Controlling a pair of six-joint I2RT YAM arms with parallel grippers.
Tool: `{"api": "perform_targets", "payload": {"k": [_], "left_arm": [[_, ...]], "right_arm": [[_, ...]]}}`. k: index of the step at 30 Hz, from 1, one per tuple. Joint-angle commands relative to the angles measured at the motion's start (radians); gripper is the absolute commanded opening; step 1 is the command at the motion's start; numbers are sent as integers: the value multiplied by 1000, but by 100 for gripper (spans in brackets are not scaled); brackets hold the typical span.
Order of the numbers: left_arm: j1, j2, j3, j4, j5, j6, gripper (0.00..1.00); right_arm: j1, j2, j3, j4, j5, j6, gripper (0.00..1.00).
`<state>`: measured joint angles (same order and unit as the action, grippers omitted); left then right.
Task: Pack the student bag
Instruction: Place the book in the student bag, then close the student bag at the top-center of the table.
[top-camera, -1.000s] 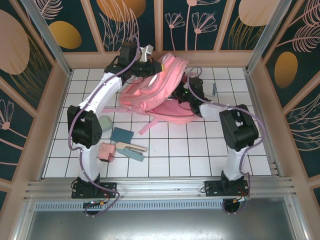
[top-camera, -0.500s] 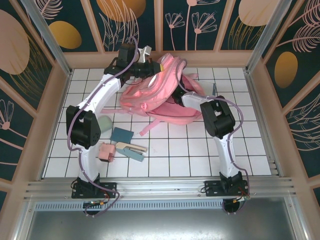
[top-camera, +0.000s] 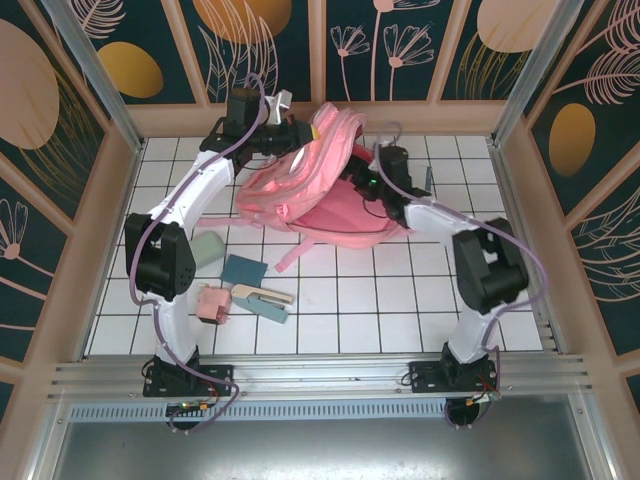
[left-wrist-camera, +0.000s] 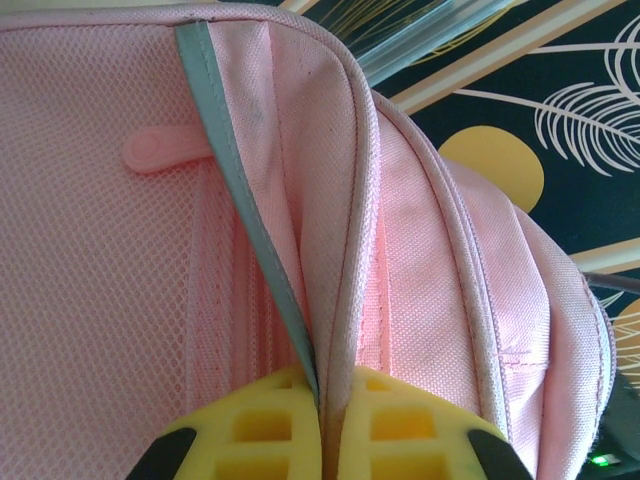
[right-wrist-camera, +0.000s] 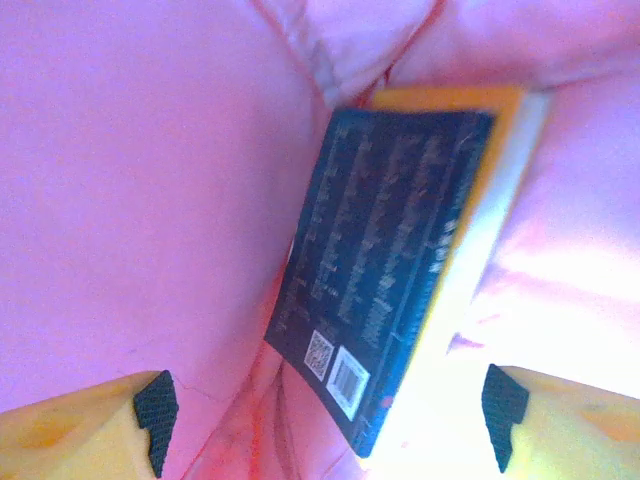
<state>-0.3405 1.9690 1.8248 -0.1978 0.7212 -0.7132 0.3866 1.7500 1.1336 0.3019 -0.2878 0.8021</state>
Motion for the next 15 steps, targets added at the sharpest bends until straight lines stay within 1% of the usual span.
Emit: {"api": "perform_targets", "payload": {"k": [1, 3, 4, 6, 8, 11, 15], "left_arm": [[12, 3, 8, 119, -26, 27, 0], [8, 22, -16, 131, -43, 29, 0], [6, 31, -28, 135, -55, 32, 0], [4, 42, -47, 136, -73, 41, 0], [8, 33, -75, 140, -124, 50, 0], [21, 38, -72, 141, -152, 54, 0], [21, 86, 30, 2, -233, 152, 0]], "right_arm": [[-108, -127, -91, 39, 30, -49, 80], [-170, -148, -101, -7, 70, -64, 79], [-198, -143, -82, -59, 103, -83, 78], [-236, -112, -33, -134, 129, -129, 77], [-261, -72, 17, -209, 185, -162, 76], [-309, -19, 70, -248, 197, -182, 75], [-373, 65, 155, -283, 176, -195, 76]]}}
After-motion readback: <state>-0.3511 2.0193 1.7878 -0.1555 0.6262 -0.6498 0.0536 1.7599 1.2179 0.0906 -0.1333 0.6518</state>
